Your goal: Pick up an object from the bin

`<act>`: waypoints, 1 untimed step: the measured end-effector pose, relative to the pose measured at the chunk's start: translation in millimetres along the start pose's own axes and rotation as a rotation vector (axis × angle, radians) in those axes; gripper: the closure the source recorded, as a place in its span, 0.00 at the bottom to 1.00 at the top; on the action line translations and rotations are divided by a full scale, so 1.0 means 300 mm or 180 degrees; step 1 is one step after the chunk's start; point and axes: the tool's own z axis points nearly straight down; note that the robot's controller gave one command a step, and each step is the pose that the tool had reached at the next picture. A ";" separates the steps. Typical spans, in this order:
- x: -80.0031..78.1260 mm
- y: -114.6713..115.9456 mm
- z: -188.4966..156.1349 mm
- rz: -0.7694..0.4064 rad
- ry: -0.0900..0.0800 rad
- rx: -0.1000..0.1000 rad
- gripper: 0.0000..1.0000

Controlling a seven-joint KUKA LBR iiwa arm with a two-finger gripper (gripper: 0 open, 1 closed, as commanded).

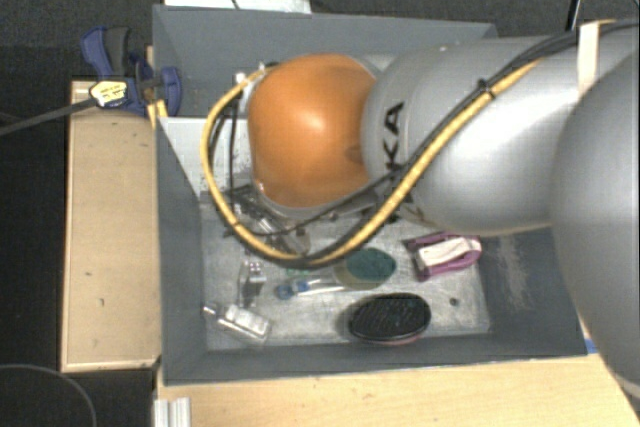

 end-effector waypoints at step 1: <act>0.084 0.021 0.473 0.1040 -0.0023 -0.0008 0.00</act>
Offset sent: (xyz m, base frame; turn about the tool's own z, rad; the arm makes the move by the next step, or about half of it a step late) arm -0.0263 0.0060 -0.1411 0.3268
